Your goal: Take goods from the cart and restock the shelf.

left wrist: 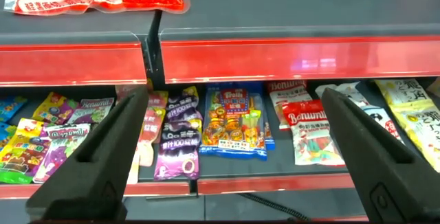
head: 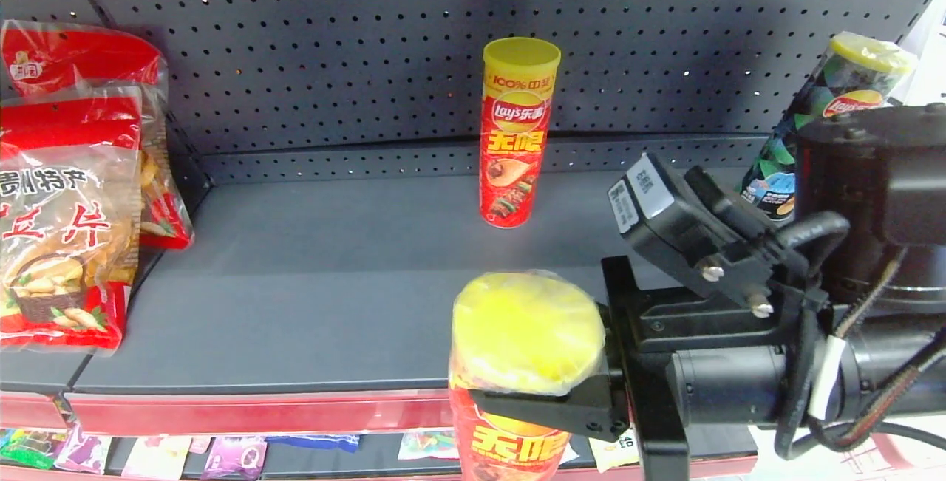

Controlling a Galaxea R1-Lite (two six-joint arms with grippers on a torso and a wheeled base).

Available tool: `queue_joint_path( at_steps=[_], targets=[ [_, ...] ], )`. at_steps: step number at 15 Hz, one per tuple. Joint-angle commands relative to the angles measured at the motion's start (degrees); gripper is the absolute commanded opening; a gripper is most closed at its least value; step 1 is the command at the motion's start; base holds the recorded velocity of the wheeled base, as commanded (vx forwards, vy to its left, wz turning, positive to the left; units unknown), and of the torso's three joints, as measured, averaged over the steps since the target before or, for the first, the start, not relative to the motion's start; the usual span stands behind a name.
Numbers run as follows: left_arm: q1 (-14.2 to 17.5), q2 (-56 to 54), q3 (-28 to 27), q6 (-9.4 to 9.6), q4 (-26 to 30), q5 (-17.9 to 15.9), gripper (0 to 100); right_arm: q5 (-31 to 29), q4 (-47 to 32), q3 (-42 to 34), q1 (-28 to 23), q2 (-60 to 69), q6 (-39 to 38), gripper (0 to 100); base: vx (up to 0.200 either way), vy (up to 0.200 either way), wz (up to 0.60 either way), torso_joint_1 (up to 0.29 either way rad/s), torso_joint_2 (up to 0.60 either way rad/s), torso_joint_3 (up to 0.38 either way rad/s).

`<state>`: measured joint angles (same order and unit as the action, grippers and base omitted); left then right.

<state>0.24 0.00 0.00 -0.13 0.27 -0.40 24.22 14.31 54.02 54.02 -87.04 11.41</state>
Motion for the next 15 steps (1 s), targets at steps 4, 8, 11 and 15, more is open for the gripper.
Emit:
queue_joint_path(
  at_steps=[4,8,11,15],
  targets=[
    [0.02,0.09,0.00,0.13,0.00,0.05,100,0.04,0.01,-0.84,0.12,-0.23,0.02,0,0.000,0.000,0.00,0.000,0.00,0.000],
    [0.02,0.09,0.00,-0.04,0.00,0.05,100,0.04,0.10,-1.37,0.12,-0.06,0.02,0,0.150,0.000,0.00,0.002,0.00,0.001],
    [0.02,0.09,0.00,-0.04,0.00,0.05,100,0.04,0.01,-1.37,0.12,-0.06,0.02,0,0.000,0.000,0.00,0.000,0.00,0.000],
    [0.02,0.09,0.00,-0.04,0.00,0.05,100,0.04,0.10,-1.37,0.12,-0.06,0.02,0,0.000,0.000,0.00,0.000,0.00,0.000]
  ],
)
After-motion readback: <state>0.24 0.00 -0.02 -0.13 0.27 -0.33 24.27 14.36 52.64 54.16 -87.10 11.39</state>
